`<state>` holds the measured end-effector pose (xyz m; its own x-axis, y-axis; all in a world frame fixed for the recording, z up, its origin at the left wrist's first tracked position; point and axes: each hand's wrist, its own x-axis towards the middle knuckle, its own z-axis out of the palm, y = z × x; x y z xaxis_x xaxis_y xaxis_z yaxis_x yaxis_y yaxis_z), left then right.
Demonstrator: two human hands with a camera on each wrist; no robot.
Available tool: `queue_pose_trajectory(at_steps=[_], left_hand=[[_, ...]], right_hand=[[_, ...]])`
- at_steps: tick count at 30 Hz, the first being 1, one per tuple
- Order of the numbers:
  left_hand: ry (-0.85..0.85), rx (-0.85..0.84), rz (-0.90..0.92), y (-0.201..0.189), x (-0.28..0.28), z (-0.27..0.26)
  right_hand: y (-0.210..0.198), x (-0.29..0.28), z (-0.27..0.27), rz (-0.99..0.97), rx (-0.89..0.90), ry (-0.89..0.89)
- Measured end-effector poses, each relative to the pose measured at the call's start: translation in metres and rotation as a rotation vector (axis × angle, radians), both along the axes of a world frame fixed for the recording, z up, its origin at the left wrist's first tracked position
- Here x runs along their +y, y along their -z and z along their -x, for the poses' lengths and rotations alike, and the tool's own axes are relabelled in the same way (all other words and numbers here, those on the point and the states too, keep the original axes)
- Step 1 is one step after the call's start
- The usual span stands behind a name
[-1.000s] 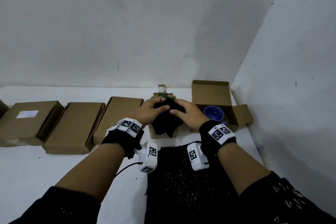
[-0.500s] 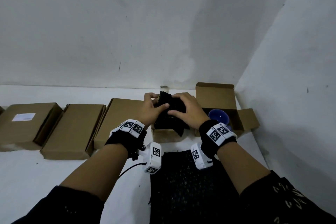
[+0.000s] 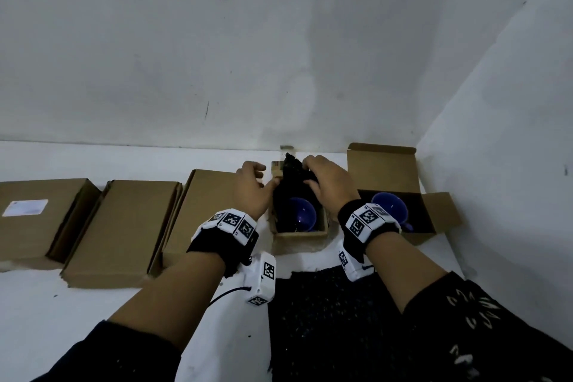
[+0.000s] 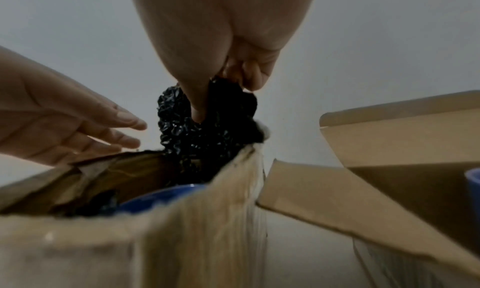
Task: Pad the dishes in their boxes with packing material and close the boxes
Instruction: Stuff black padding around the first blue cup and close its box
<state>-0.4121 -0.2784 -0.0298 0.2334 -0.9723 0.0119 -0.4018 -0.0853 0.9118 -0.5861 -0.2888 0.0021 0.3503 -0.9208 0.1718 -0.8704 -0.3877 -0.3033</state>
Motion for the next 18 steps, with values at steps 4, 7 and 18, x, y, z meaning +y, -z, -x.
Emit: queue_pose_trajectory(at_steps=[4, 7, 18], left_hand=[[0.096, 0.030, -0.210, 0.026, -0.001, -0.002], [0.106, 0.059, -0.207, 0.034, 0.000, -0.002], [0.060, 0.104, -0.191, 0.035, 0.002, -0.001]], right_hand=[[0.017, -0.011, -0.004, -0.075, 0.063, -0.039], [0.029, -0.016, -0.010, -0.118, 0.092, -0.040], [0.040, -0.020, -0.010, -0.223, 0.289, -0.143]])
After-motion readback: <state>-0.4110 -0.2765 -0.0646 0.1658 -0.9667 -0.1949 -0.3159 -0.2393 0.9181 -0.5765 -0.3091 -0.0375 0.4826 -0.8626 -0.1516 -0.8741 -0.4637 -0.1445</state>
